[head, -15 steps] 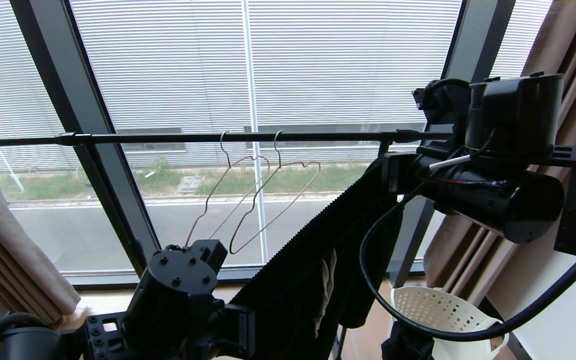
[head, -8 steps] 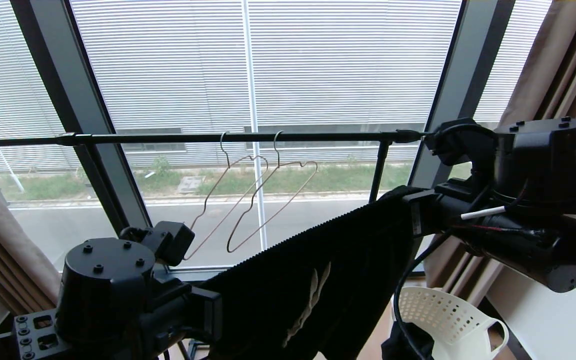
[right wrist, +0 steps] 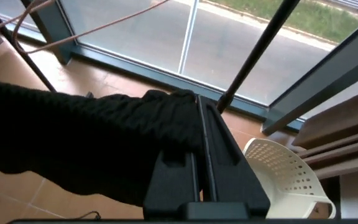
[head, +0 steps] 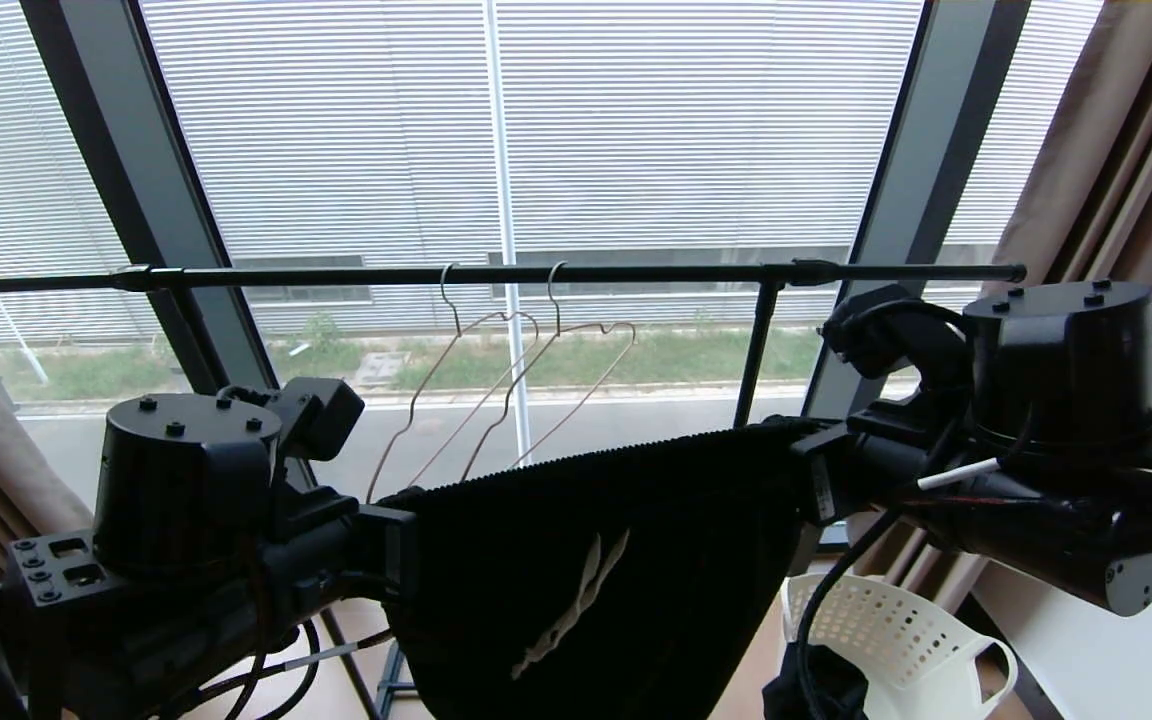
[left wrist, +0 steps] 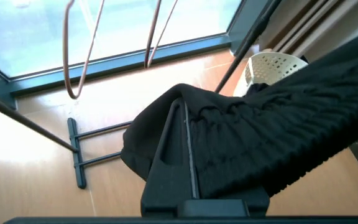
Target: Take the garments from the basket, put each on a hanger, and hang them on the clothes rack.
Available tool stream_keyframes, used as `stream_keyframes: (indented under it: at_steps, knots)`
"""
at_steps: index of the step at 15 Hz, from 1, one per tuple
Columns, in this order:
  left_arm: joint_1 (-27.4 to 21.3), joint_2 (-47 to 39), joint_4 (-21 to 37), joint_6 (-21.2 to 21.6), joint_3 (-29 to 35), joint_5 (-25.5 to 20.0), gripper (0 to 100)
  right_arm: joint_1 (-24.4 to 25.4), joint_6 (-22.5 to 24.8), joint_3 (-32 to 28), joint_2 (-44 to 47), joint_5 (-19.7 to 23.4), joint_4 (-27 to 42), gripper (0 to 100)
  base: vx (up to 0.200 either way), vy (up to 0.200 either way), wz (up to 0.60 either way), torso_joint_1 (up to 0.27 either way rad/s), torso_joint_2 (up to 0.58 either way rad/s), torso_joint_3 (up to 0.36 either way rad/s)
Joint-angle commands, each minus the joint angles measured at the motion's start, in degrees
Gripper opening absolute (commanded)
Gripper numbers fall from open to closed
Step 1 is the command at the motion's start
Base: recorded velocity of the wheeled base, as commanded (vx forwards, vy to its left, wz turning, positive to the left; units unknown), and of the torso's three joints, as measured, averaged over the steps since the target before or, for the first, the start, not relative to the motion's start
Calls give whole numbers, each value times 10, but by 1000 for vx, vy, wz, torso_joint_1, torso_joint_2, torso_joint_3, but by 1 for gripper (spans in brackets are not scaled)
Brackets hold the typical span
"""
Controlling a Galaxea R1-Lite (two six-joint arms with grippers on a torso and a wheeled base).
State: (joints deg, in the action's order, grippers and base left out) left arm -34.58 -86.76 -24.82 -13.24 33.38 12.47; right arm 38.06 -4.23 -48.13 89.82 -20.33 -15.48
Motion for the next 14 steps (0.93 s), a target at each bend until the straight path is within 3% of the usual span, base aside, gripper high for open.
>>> stream_keyframes:
  at_steps: [1, 5, 7, 14]
  knots:
    - [4, -3, 14, 0, 43, -19, 0, -3, 27, 30, -13, 14, 0, 0, 0, 0, 0, 0, 0, 0]
    - [5, -46, 73, -4, 151, -35, 0, -2, 121, 98, -56, 77, 2, 0, 0, 0, 0, 0, 0, 0]
    - [2, -64, 99, -7, 196, -35, 0, 1, 127, 113, -69, 81, 4, 0, 0, 0, 0, 0, 0, 0]
    - [-13, -159, 202, -11, 385, -35, 0, 163, 122, 162, -69, 82, 1, 0, 0, 0, 0, 0, 0, 0]
